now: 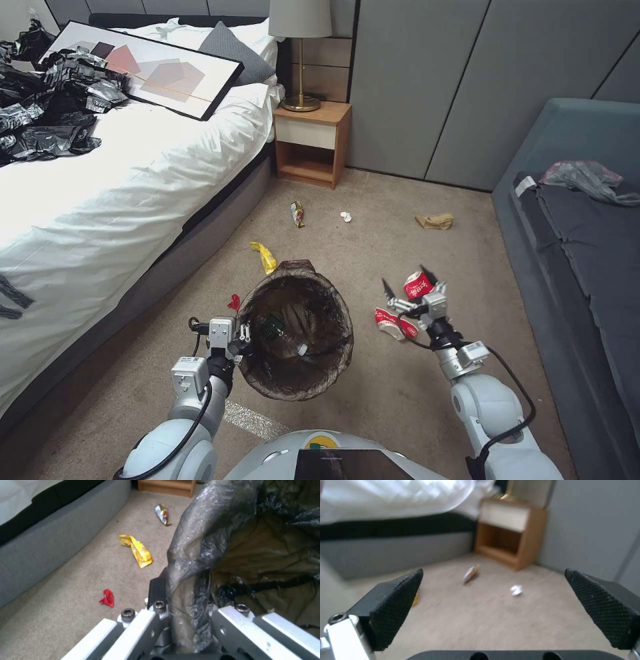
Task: Pick up the trash bin, then pick up the garbage from the floor and place it into the trash bin.
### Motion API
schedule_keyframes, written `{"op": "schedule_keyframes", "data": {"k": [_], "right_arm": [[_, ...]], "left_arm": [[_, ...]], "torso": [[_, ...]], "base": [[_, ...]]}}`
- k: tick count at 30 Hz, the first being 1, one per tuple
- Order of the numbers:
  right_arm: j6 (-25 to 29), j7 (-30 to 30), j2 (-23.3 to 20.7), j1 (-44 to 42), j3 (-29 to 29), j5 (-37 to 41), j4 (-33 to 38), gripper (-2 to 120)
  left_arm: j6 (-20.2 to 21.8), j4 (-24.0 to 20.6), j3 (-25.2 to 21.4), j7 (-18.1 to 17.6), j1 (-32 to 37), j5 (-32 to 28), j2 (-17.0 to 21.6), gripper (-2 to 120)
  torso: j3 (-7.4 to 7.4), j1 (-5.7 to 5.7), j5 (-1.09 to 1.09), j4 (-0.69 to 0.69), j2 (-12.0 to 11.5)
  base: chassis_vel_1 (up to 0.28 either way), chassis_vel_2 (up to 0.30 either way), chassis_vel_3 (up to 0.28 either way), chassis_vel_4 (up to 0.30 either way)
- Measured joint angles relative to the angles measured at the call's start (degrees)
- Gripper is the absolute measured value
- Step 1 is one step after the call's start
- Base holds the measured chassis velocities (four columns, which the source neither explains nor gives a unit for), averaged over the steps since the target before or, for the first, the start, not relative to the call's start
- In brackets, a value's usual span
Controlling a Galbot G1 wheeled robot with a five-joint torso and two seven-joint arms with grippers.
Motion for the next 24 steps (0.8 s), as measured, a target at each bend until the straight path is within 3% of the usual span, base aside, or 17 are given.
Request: {"op": "schedule_keyframes", "data": {"k": [3,6,12,24], "right_arm": [[-0.54,-2.11,-0.83,0.62,-0.39,-0.13,-1.74,100],[-0.84,-9.09,-2.71,2.77,-1.19,-1.86,-7.34,100],[0.25,-16.24,-4.02,5.70,-1.26,-6.16,-16.12,100],[4.08,-18.77,-3.97,11.27,0.17,-12.07,-31.22,100]], "left_arm": [[0.05,0.13,0.00,-0.01,-0.05,0.03,-0.19,0],[0.05,0.72,0.18,-0.12,0.03,0.64,-0.85,0],[0.26,0.82,0.35,-0.35,0.42,0.86,-1.07,0],[0.31,0.43,0.75,-0.37,1.19,1.25,-1.70,0]], "torso": [[0.00,0.00,0.00,-0.01,0.00],[0.00,0.00,0.00,0.00,0.00],[0.00,0.00,-0.01,-0.01,0.00],[0.00,0.00,-0.01,0.00,0.00]], "base": [[0.000,0.000,0.000,0.000],[0.000,0.000,0.000,0.000],[0.000,0.000,0.000,0.000],[0.000,0.000,0.000,0.000]]}}
